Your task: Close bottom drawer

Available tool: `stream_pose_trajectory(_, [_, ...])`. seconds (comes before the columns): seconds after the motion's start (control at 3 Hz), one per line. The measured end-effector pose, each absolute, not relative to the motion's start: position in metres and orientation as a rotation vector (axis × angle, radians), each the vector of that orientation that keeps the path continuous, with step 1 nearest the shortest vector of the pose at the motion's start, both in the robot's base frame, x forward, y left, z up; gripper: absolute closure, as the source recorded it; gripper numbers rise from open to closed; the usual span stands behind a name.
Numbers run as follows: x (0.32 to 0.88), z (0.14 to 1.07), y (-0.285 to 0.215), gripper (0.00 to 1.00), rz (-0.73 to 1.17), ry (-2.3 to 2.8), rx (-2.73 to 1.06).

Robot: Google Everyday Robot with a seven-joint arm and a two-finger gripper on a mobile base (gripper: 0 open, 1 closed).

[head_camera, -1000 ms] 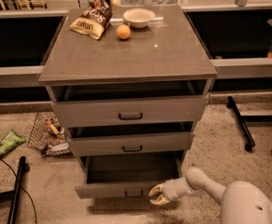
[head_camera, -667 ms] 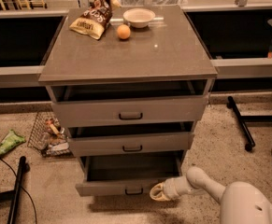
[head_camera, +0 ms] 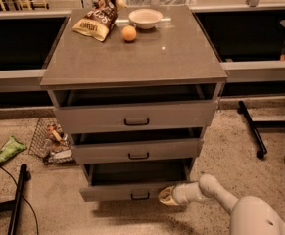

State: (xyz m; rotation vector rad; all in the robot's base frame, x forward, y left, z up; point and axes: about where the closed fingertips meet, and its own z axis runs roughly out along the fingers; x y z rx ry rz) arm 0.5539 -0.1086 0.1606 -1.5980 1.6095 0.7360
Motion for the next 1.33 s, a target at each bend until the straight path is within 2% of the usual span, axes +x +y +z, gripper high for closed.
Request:
stream_pose_trajectory(1.0, [0.5632,0.1673,-0.1084,0.13,0.731,1.609,-1.522])
stream_pose_trajectory(1.33, [0.5619,0.1678,-0.1063,0.0,0.736,1.611,-1.523])
